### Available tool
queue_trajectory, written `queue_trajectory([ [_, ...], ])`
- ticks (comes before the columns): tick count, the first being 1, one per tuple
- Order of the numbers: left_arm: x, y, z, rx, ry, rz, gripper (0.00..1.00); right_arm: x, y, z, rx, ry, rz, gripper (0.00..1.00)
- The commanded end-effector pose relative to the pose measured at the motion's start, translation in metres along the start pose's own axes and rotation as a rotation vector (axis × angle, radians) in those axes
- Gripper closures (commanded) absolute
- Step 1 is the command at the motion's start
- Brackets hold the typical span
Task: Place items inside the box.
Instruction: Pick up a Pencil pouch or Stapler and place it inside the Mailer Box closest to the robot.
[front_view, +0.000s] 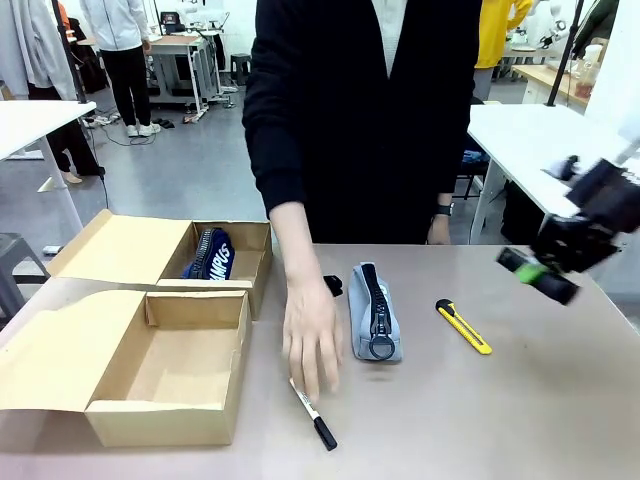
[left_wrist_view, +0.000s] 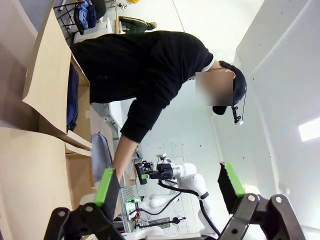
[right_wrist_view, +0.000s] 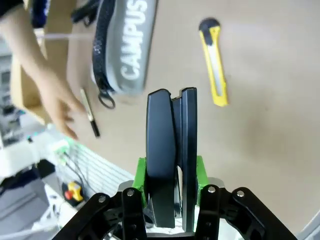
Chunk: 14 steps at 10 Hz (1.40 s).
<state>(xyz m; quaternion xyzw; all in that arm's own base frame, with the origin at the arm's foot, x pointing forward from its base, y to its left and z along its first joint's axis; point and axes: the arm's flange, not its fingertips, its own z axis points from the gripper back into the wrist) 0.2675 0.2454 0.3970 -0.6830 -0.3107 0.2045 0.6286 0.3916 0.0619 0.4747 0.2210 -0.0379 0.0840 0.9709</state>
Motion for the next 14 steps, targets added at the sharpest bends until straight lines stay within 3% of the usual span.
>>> queue_trajectory([
  [1,-0.005,-0.001,-0.001,-0.013,0.002,-0.021,0.0,-0.003,-0.015,0.007,-0.038,-0.007,-0.149,0.59],
  [3,-0.005,-0.001,-0.001,-0.013,0.002,-0.021,0.0,-0.057,-0.064,0.031,0.025,0.007,-0.344,0.59],
  [5,-0.005,-0.001,-0.001,-0.013,0.002,-0.021,0.0,-0.095,-0.076,0.043,0.03,-0.066,-0.369,0.59],
  [9,-0.005,-0.001,-0.001,-0.013,0.002,-0.021,0.0,-0.072,-0.062,0.027,-0.014,-0.015,-0.297,0.59],
  [11,-0.005,-0.001,-0.001,-0.013,0.002,-0.021,0.0,-0.06,-0.029,0.028,-0.032,-0.076,-0.267,0.59],
  [14,-0.005,-0.001,-0.001,-0.013,0.002,-0.021,0.0,-0.019,0.119,-0.003,0.009,-0.192,-0.195,0.59],
])
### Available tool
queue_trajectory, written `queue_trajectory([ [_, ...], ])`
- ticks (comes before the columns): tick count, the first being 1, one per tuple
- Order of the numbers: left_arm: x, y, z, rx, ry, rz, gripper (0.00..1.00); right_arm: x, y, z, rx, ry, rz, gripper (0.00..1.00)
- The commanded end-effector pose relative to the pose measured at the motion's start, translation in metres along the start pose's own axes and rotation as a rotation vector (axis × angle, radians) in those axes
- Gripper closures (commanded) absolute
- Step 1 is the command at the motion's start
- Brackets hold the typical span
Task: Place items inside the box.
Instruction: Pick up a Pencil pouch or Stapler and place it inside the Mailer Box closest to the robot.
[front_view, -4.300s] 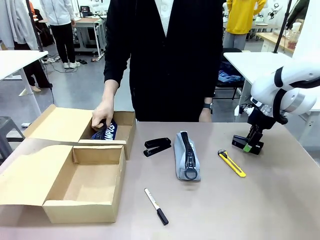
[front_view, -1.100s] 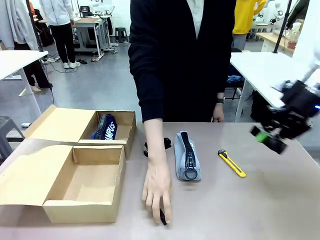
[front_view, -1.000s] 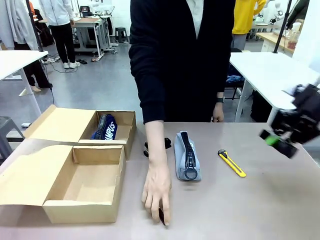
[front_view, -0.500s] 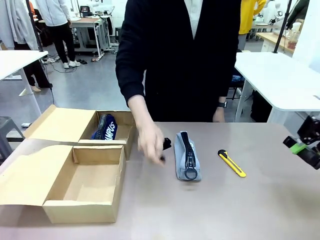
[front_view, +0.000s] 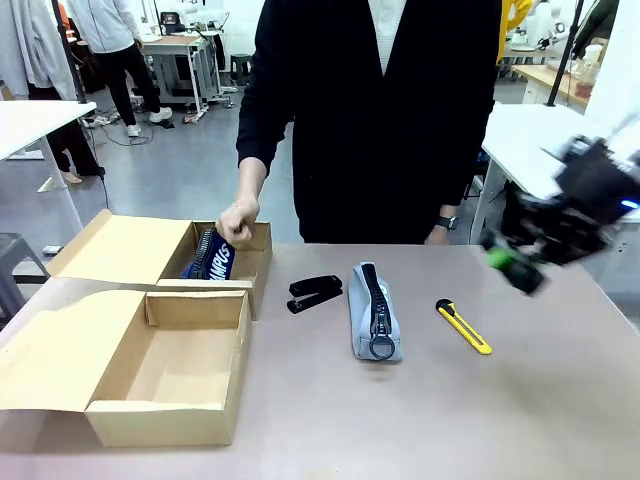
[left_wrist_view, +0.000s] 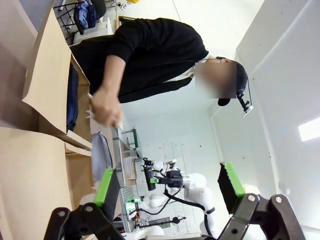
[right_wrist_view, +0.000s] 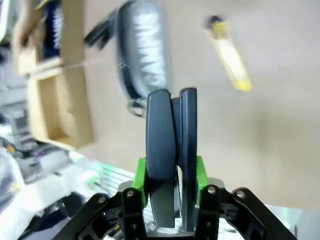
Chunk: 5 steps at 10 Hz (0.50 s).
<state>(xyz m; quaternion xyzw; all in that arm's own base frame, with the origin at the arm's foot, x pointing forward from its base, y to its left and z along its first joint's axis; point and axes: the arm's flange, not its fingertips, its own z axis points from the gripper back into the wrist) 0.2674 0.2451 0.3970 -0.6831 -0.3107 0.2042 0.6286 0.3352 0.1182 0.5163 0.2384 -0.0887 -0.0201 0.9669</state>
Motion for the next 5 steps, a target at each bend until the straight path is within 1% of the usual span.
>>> queue_trajectory([
  [1,-0.005,-0.001,-0.001,-0.013,0.002,-0.02,0.0,0.011,0.103,-0.049,-0.009,-0.025,0.056,0.59],
  [2,-0.005,-0.001,-0.001,-0.013,0.002,-0.02,0.0,0.005,0.153,-0.081,-0.026,0.001,0.116,0.59],
  [3,-0.005,-0.001,-0.001,-0.013,0.002,-0.02,0.0,-0.007,0.191,-0.116,0.001,0.098,0.178,0.59],
  [4,-0.005,-0.001,-0.001,-0.013,0.002,-0.02,0.0,-0.021,0.209,-0.139,0.036,0.165,0.263,0.59],
  [5,-0.005,-0.001,-0.001,-0.013,0.002,-0.02,0.0,-0.027,0.204,-0.145,0.055,0.24,0.316,0.59],
])
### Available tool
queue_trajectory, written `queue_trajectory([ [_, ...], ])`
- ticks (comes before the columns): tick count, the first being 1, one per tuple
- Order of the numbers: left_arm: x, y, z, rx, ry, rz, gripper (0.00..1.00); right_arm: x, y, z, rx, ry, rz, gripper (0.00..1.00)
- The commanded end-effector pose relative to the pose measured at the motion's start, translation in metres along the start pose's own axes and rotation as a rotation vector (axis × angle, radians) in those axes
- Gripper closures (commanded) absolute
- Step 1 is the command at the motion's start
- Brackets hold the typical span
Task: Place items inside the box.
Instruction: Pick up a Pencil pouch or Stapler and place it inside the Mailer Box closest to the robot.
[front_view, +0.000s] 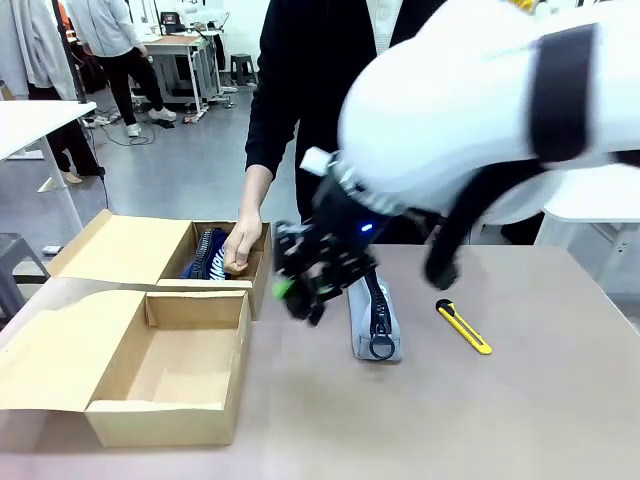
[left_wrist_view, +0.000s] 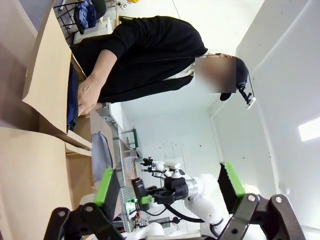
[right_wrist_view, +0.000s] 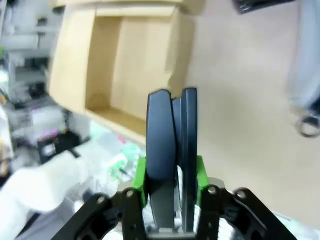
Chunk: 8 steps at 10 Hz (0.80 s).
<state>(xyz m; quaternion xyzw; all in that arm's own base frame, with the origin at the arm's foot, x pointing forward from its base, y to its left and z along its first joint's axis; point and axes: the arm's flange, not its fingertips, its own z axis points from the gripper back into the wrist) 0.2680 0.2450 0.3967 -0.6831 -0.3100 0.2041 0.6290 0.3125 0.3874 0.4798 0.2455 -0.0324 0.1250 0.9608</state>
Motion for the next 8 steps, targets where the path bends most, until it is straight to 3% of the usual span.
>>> queue_trajectory([
  [1,-0.005,-0.001,-0.001,-0.014,0.0,-0.021,0.0,-0.004,-0.009,0.024,-0.014,-0.06,-0.04,0.59],
  [5,-0.005,-0.001,-0.001,-0.014,0.0,-0.021,0.0,0.004,-0.007,0.014,0.006,-0.029,-0.018,0.59],
  [8,-0.005,-0.001,-0.001,-0.014,0.0,-0.021,0.0,0.036,0.06,-0.025,-0.108,-0.062,0.03,0.59],
])
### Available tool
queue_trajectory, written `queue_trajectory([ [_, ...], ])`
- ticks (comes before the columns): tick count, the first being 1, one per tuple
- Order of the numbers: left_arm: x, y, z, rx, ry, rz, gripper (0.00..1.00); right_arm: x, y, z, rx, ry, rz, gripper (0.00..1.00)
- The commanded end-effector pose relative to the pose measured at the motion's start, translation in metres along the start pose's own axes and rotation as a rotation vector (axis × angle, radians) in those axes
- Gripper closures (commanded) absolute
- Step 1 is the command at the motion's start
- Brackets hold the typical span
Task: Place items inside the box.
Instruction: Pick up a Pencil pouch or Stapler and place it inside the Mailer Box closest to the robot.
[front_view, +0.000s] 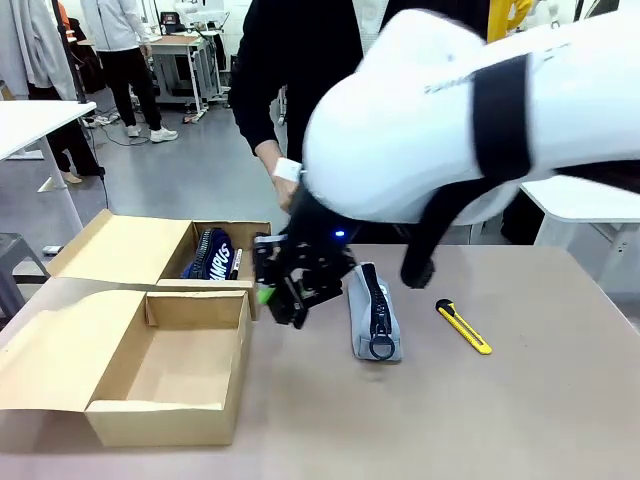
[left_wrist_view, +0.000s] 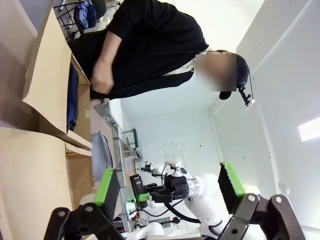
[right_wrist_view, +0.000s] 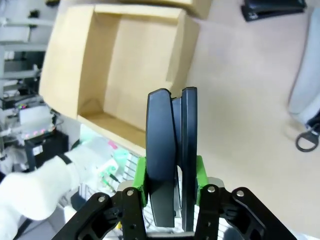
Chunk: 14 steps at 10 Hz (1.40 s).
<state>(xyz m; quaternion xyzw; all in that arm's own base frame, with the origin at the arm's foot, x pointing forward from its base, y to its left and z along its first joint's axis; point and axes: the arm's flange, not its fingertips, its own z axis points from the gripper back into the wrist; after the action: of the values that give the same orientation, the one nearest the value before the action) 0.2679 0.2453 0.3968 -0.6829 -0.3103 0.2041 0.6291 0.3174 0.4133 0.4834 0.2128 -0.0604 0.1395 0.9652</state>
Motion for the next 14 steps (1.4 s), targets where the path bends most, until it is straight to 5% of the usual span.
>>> queue_trajectory([
  [1,-0.005,-0.001,-0.001,-0.014,0.001,-0.02,0.0,0.037,0.061,-0.031,-0.029,0.015,0.019,0.59],
  [6,-0.005,-0.001,-0.001,-0.014,0.001,-0.02,0.0,0.063,0.135,-0.121,-0.213,0.068,0.065,0.59],
  [13,-0.005,-0.001,-0.001,-0.014,0.001,-0.02,0.0,0.068,0.138,-0.158,-0.256,0.135,0.075,0.59],
  [14,-0.005,-0.001,-0.001,-0.014,0.001,-0.02,0.0,0.068,0.137,-0.158,-0.228,0.163,0.092,0.0],
])
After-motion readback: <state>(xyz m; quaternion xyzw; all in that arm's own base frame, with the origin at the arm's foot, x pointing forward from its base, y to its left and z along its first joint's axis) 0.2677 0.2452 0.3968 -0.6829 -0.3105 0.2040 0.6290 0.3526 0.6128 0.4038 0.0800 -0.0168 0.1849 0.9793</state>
